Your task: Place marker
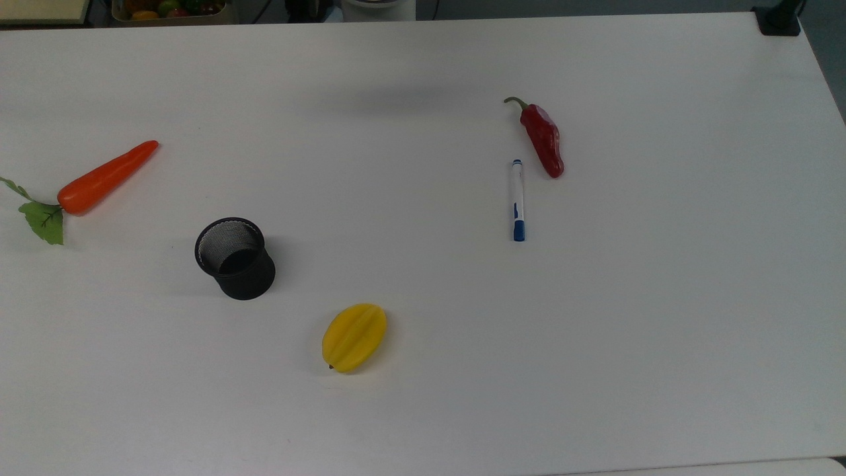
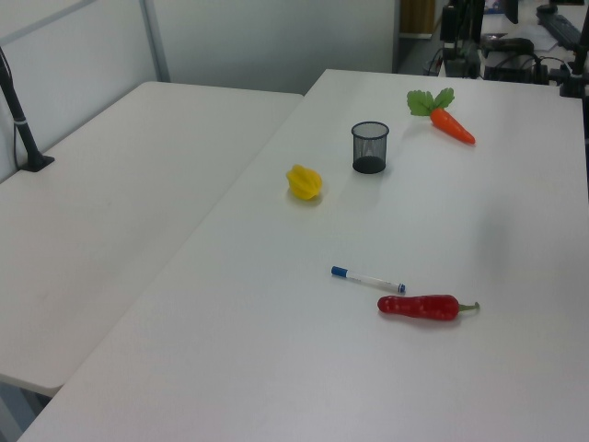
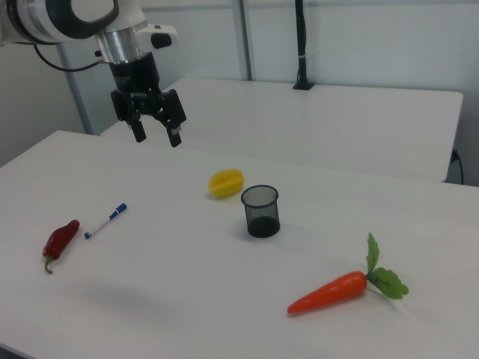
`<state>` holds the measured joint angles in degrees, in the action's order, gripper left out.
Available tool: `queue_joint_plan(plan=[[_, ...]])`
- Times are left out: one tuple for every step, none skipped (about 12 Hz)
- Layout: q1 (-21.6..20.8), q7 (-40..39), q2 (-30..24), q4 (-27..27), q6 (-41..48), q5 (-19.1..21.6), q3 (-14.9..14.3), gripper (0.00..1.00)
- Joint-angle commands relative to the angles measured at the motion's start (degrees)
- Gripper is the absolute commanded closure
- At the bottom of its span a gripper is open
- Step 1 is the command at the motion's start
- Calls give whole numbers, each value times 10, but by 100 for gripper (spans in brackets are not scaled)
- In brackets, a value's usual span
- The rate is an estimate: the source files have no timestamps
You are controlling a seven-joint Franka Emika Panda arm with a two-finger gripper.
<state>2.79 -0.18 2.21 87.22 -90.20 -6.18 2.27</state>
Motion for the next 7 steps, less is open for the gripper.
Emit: queue_joint_plan(plan=[[-2,-12,-1,-3,13,20,-3,0],[-2,-16,1,-3,13,21,-3,0],[-2,-16,2,-4,13,21,-3,0],[-1,-17,3,-4,13,21,-3,0],[-1,-17,3,-4,13,21,-3,0],[-2,-13,3,-4,14,21,-3,0],[-7,-6,3,-5,13,21,-1,0]])
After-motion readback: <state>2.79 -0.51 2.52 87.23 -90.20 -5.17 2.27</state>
